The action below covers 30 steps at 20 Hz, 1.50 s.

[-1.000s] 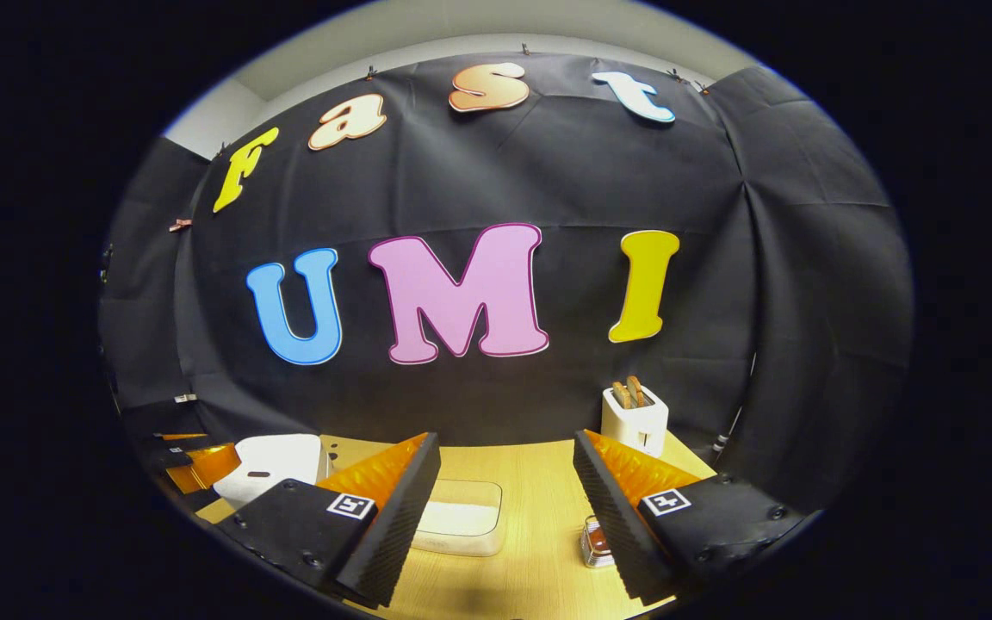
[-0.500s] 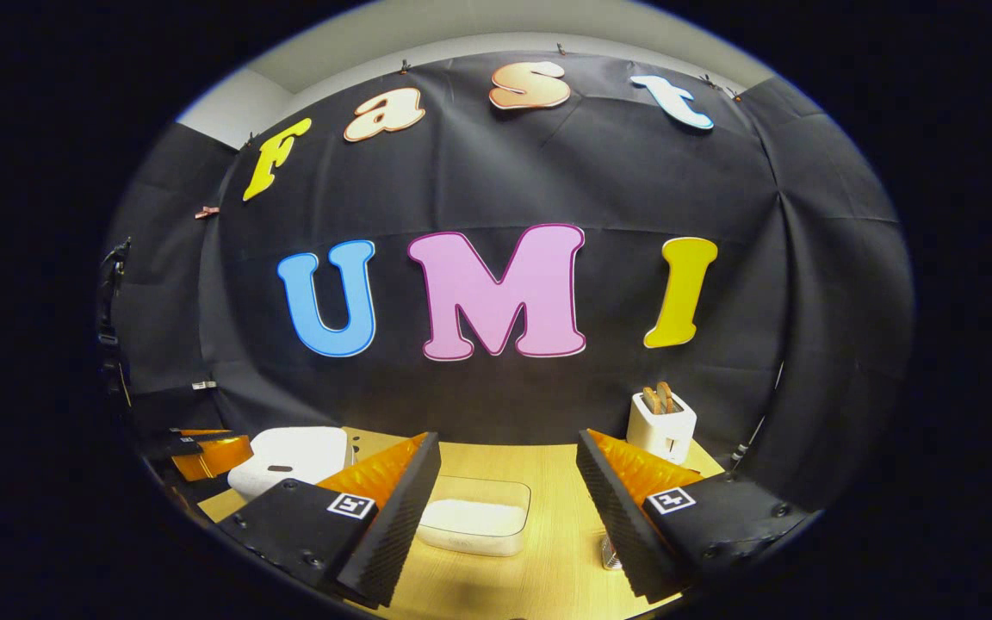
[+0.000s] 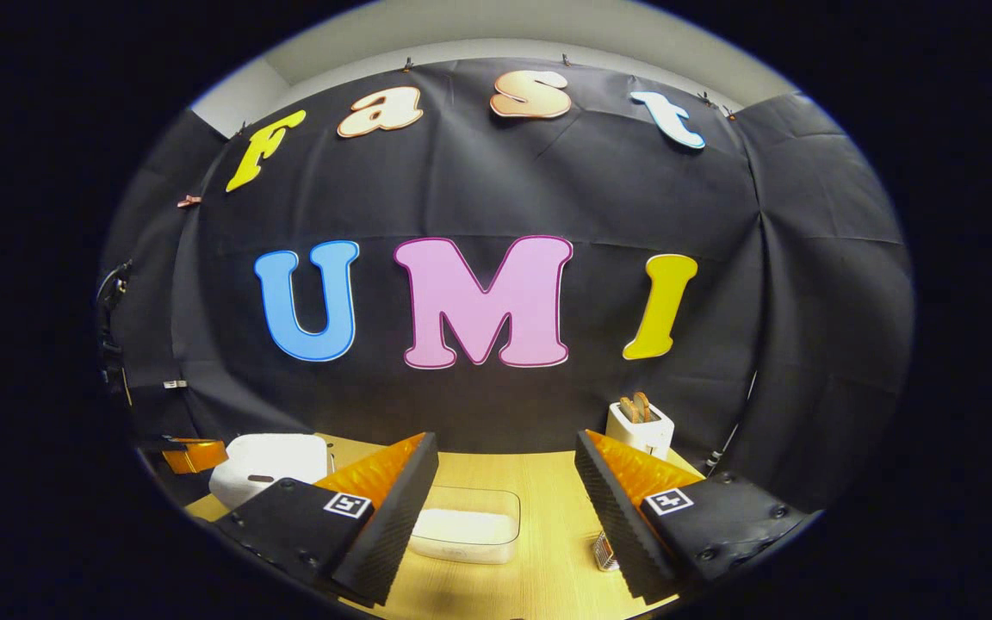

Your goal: Close the left gripper, press the button to open the rice cooker; take a wooden spoon from the chopstick holder with the right hand, scoop a spoonful of rice and pour it into the rice cooker, then put the wooden spoon back into the chopstick holder.

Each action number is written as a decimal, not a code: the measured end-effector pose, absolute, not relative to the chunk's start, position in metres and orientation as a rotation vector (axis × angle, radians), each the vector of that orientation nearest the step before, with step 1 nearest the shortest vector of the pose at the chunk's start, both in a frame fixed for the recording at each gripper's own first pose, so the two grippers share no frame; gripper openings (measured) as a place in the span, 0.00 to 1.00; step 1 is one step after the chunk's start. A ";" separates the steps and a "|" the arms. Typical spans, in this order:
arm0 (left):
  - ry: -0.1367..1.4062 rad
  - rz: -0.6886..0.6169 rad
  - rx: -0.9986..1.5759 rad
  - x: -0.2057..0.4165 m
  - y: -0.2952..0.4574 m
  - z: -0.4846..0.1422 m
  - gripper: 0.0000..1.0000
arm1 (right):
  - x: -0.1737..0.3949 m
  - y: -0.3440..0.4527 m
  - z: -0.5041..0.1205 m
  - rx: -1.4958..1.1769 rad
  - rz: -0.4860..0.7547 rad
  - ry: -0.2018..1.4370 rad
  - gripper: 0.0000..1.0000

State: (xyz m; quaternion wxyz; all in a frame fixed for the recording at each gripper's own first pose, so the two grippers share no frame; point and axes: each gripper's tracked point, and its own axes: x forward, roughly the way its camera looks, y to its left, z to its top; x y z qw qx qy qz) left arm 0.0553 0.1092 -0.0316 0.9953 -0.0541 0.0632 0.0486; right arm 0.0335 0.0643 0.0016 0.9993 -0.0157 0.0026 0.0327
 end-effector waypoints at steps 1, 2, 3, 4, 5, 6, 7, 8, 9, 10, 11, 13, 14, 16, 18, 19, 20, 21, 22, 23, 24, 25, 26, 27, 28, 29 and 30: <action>0.157 0.133 -0.110 0.061 0.116 -0.038 0.05 | 0.037 0.065 -0.002 -0.025 0.076 0.021 0.99; 0.187 0.158 -0.119 0.066 0.124 -0.048 0.05 | 0.039 0.065 -0.006 -0.019 0.091 0.040 0.99; 0.196 0.174 -0.132 0.072 0.128 -0.054 0.05 | 0.041 0.065 -0.006 -0.018 0.102 0.044 0.99; 0.198 0.191 -0.139 0.078 0.133 -0.056 0.05 | 0.042 0.060 -0.005 -0.026 0.105 0.039 0.99; 0.208 0.209 -0.135 0.084 0.138 -0.060 0.05 | 0.044 0.056 -0.005 -0.035 0.109 0.036 0.99; 0.216 0.229 -0.124 0.090 0.143 -0.065 0.05 | 0.045 0.052 -0.006 -0.040 0.115 0.038 0.99; 0.226 0.238 -0.114 0.096 0.146 -0.068 0.05 | 0.048 0.049 -0.008 -0.044 0.119 0.042 0.99; 0.238 0.247 -0.104 0.102 0.150 -0.071 0.05 | 0.050 0.044 -0.010 -0.044 0.119 0.047 0.99; 0.250 0.254 -0.099 0.106 0.153 -0.074 0.05 | 0.051 0.040 -0.012 -0.042 0.116 0.054 0.99; 0.267 0.261 -0.093 0.110 0.154 -0.079 0.05 | 0.053 0.035 -0.014 -0.037 0.111 0.059 0.99; 0.281 0.264 -0.089 0.113 0.155 -0.083 0.05 | 0.056 0.031 -0.016 -0.032 0.103 0.064 0.99; 0.305 0.260 -0.099 0.116 0.152 -0.091 0.05 | 0.058 0.024 -0.019 -0.023 0.091 0.071 0.99; 0.312 0.265 -0.095 0.118 0.152 -0.094 0.05 | 0.059 0.022 -0.020 -0.019 0.090 0.074 0.99; 0.333 0.277 -0.099 0.119 0.154 -0.103 0.05 | 0.059 0.019 -0.025 -0.013 0.091 0.086 0.99; 0.320 0.285 -0.141 0.119 0.155 -0.104 0.04 | 0.060 0.017 -0.032 -0.006 0.096 0.103 0.98; 0.317 0.283 -0.147 0.118 0.156 -0.105 0.06 | 0.059 0.015 -0.033 -0.009 0.094 0.105 0.98; 0.312 0.278 -0.145 0.117 0.156 -0.106 0.06 | 0.058 0.011 -0.032 -0.017 0.085 0.100 0.98; 0.321 0.276 -0.139 0.117 0.157 -0.107 0.06 | 0.058 0.008 -0.031 -0.024 0.081 0.091 0.98; 0.324 0.278 -0.139 0.118 0.157 -0.108 0.06 | 0.057 0.005 -0.032 -0.027 0.079 0.091 0.98; 0.337 0.281 -0.140 0.118 0.156 -0.108 0.04 | 0.057 0.003 -0.037 -0.024 0.079 0.097 0.98; 0.356 0.283 -0.129 0.117 0.156 -0.110 0.06 | 0.056 0.002 -0.041 -0.019 0.080 0.108 0.98; 0.381 0.281 -0.102 0.118 0.156 -0.111 0.06 | 0.055 0.002 -0.045 -0.014 0.081 0.120 0.98; 0.411 0.280 -0.068 0.118 0.156 -0.112 0.06 | 0.054 0.001 -0.049 -0.008 0.083 0.130 0.98; 0.443 0.279 -0.035 0.119 0.156 -0.113 0.06 | 0.054 0.002 -0.052 -0.001 0.087 0.137 0.98; 0.473 0.280 -0.015 0.119 0.156 -0.113 0.06 | 0.053 0.002 -0.055 0.005 0.091 0.142 0.98; 0.504 0.281 -0.015 0.120 0.156 -0.111 0.06 | 0.053 0.004 -0.057 0.009 0.098 0.147 0.98; 0.533 0.277 -0.030 0.121 0.155 -0.111 0.06 | 0.052 0.005 -0.059 0.012 0.101 0.150 0.98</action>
